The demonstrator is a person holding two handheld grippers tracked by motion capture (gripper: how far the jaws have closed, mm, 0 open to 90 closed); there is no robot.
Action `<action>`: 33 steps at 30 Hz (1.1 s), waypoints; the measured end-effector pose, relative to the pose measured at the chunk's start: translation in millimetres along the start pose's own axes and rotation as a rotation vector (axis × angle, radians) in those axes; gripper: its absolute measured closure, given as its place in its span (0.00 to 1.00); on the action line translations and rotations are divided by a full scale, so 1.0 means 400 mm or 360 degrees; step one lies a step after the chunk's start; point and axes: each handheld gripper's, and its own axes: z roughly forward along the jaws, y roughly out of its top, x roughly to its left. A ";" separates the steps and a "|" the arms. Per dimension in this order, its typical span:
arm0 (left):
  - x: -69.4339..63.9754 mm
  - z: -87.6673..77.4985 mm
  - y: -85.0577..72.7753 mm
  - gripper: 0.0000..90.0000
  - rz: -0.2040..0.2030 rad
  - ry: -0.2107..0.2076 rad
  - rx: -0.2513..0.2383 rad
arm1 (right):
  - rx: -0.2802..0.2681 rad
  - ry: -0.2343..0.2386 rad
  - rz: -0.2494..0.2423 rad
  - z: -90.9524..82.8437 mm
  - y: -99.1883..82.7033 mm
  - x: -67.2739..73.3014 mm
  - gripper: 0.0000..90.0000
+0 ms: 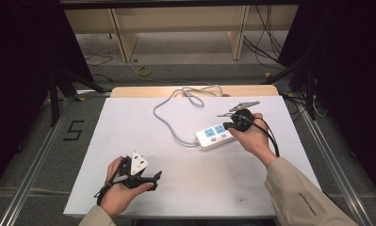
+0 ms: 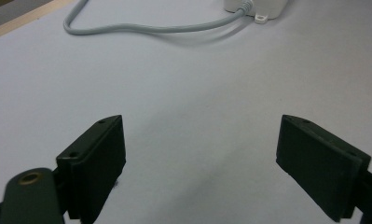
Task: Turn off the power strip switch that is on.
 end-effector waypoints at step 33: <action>0.001 0.000 0.001 0.17 -0.0002 -0.0005 -0.0003 | 0.0124 -0.0016 0.0032 0.040 0.014 -0.013 1.00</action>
